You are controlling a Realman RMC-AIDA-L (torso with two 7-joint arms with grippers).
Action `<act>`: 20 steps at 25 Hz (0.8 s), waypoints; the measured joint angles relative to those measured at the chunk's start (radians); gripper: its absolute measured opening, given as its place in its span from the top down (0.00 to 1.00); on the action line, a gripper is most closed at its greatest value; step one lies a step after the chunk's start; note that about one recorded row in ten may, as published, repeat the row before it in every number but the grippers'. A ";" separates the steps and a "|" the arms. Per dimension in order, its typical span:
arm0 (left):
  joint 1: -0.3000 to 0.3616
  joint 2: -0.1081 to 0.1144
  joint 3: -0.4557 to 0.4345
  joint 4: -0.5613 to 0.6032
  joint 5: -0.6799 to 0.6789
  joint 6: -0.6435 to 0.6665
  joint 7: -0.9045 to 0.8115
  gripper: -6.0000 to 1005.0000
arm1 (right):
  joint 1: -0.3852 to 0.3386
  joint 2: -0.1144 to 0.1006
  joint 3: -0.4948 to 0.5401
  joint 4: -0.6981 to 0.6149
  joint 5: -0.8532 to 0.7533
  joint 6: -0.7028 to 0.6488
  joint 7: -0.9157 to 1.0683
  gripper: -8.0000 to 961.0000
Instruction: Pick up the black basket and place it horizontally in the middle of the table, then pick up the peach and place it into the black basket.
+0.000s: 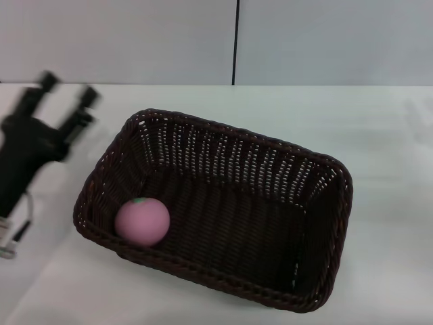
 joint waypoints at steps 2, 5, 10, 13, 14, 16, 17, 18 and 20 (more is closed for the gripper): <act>0.033 0.000 -0.107 -0.008 0.000 0.008 0.005 0.27 | -0.004 0.000 0.009 -0.002 0.001 0.000 0.000 0.48; 0.083 -0.001 -0.267 -0.033 0.000 0.007 0.022 0.17 | -0.015 0.000 0.025 -0.009 0.001 0.000 0.000 0.48; 0.125 0.000 -0.401 -0.037 0.000 0.005 0.043 0.18 | -0.047 0.000 0.106 -0.024 0.001 -0.006 -0.017 0.48; 0.144 -0.001 -0.473 -0.038 0.000 0.001 0.083 0.18 | -0.062 0.000 0.151 -0.024 0.001 -0.016 -0.042 0.48; 0.151 -0.003 -0.499 -0.039 0.001 0.000 0.093 0.18 | -0.069 -0.001 0.173 -0.024 0.001 -0.021 -0.052 0.48; 0.153 -0.003 -0.510 -0.039 0.001 -0.002 0.094 0.19 | -0.076 -0.001 0.195 -0.024 0.001 -0.023 -0.056 0.48; 0.153 -0.003 -0.510 -0.039 0.001 -0.002 0.094 0.19 | -0.076 -0.001 0.195 -0.024 0.001 -0.023 -0.056 0.48; 0.154 -0.002 -0.513 -0.039 0.001 -0.003 0.094 0.19 | -0.079 -0.001 0.202 -0.024 0.001 -0.024 -0.057 0.48; 0.154 -0.002 -0.514 -0.039 0.002 -0.006 0.094 0.19 | -0.087 -0.001 0.217 -0.024 0.001 -0.024 -0.062 0.48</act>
